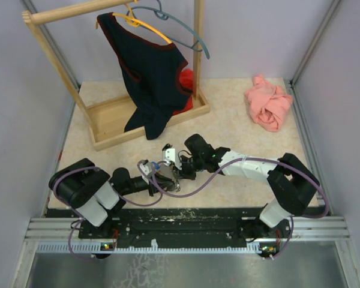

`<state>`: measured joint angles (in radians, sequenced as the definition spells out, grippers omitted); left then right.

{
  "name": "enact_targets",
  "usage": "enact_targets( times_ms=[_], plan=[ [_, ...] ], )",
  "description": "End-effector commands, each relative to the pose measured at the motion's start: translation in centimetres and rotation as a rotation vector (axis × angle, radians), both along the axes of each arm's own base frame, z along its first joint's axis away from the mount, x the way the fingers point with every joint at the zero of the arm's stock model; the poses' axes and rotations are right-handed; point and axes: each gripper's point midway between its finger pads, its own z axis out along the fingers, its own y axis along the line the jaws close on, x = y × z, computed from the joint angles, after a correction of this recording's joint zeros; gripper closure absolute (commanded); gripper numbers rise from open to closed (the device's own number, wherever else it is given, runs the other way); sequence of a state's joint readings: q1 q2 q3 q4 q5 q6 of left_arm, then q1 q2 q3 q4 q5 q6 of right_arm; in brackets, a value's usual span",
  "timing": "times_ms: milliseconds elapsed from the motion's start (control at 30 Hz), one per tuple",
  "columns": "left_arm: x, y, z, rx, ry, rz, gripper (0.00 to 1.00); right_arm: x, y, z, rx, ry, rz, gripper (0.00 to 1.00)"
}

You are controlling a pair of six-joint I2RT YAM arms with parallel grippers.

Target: Put the keys on the keyring

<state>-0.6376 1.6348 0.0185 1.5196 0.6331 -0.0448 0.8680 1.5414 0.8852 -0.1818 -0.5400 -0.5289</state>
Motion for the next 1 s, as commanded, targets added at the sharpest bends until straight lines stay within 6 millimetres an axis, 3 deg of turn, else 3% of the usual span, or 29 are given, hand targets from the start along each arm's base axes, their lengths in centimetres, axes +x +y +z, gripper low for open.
enact_targets(
  times_ms=[0, 333, 600, 667, 867, 900, 967],
  plan=[
    [0.6, -0.8, 5.7, -0.161, -0.216, -0.027, 0.80, 0.7, 2.2, 4.0, 0.100, -0.075, 0.031, 1.00],
    [0.7, -1.0, 5.7, -0.165, -0.205, -0.029, 0.80, 0.2, 2.8, 4.0, 0.098, -0.062, 0.047, 1.00],
    [0.7, -1.0, 5.6, -0.160, -0.202, -0.029, 0.99, 0.1, 2.9, 4.5, 0.114, -0.059, 0.045, 1.00],
    [0.6, -1.0, 5.5, -0.160, -0.203, -0.032, 0.99, 0.1, 2.9, 4.7, 0.118, -0.057, 0.036, 1.00],
    [0.7, -0.6, 5.5, -0.156, -0.208, -0.007, 0.99, 2.3, 1.9, 5.6, 0.133, -0.069, -0.183, 1.00],
    [0.7, -0.5, 5.5, -0.156, -0.208, -0.002, 0.99, 2.7, 1.5, 5.8, 0.136, -0.065, -0.222, 0.97],
    [0.8, -0.5, 5.5, -0.155, -0.209, 0.006, 0.99, 3.0, 0.8, 6.3, 0.147, -0.056, -0.283, 0.74]
  ],
)
